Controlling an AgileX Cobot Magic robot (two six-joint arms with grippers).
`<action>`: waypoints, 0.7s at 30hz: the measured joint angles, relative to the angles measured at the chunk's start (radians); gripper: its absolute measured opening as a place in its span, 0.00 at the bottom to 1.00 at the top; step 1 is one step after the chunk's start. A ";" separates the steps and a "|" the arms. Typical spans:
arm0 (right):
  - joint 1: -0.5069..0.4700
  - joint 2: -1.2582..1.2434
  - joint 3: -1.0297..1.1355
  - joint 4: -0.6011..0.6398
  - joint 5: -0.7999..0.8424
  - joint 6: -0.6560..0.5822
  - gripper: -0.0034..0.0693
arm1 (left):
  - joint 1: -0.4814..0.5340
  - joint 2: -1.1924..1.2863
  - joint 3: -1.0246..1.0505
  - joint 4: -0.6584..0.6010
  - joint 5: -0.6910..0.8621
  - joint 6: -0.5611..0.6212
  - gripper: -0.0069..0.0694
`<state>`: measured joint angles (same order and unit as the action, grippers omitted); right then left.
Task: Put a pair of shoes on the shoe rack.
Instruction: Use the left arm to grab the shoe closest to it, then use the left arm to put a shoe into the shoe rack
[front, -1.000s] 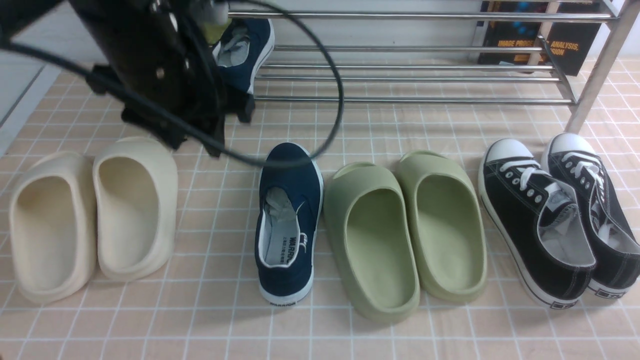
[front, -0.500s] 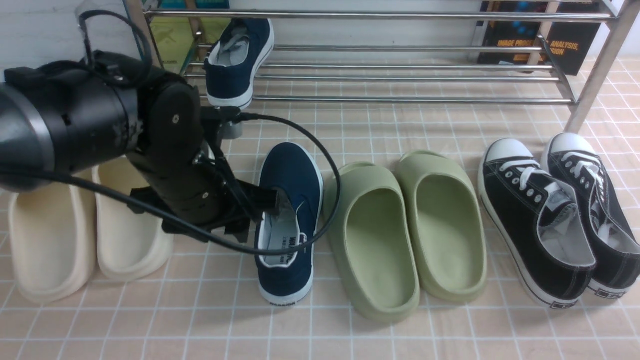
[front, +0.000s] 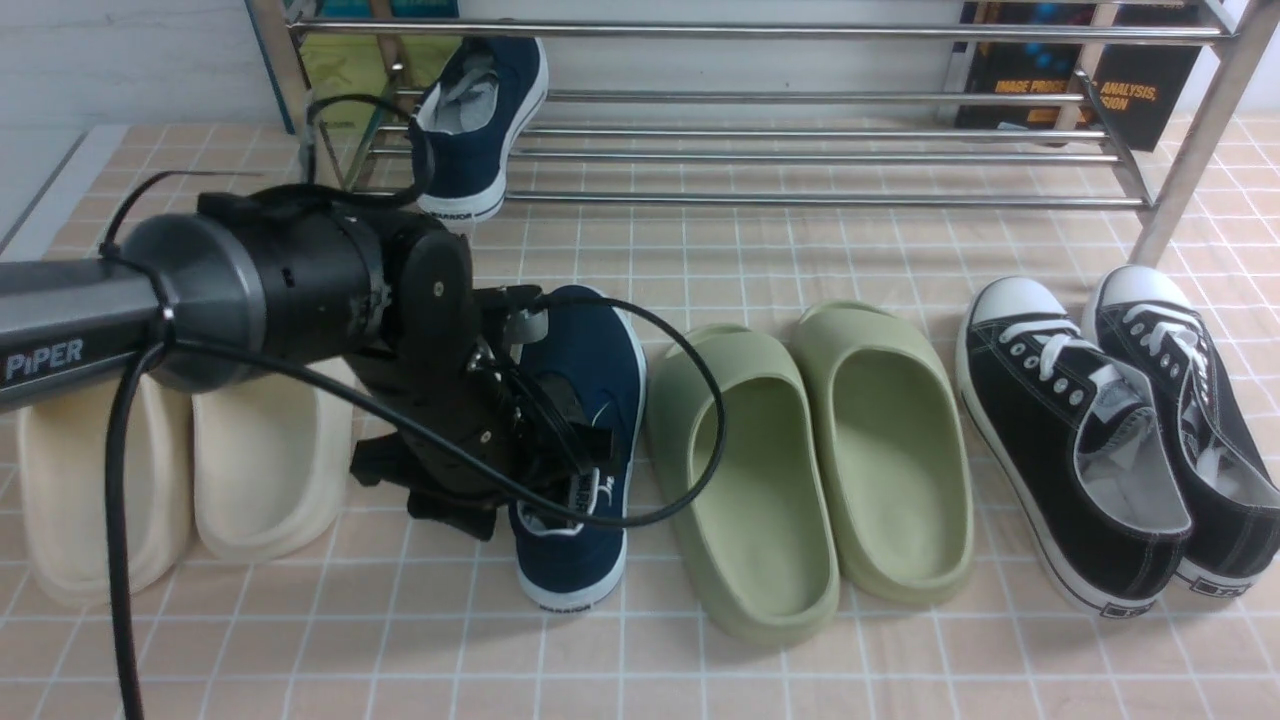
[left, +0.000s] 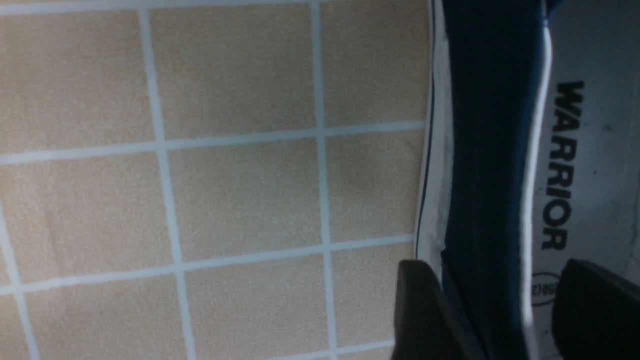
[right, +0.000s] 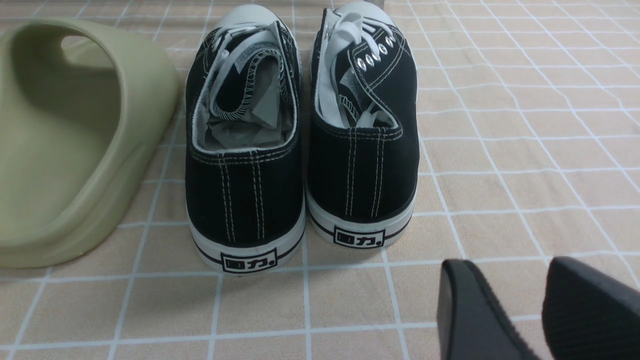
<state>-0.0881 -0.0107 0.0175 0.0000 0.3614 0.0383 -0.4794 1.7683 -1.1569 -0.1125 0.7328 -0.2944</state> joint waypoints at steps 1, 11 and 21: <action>0.000 0.000 0.000 0.000 0.000 0.000 0.38 | 0.000 0.000 -0.003 -0.001 -0.002 0.010 0.49; 0.000 0.000 0.000 0.000 0.000 0.000 0.38 | 0.002 0.000 -0.132 0.081 0.102 0.018 0.14; 0.000 0.000 0.000 0.000 0.000 0.000 0.38 | 0.044 0.016 -0.394 0.105 0.164 0.018 0.14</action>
<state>-0.0881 -0.0107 0.0175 0.0000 0.3614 0.0383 -0.4356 1.7841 -1.5507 -0.0077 0.8964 -0.2760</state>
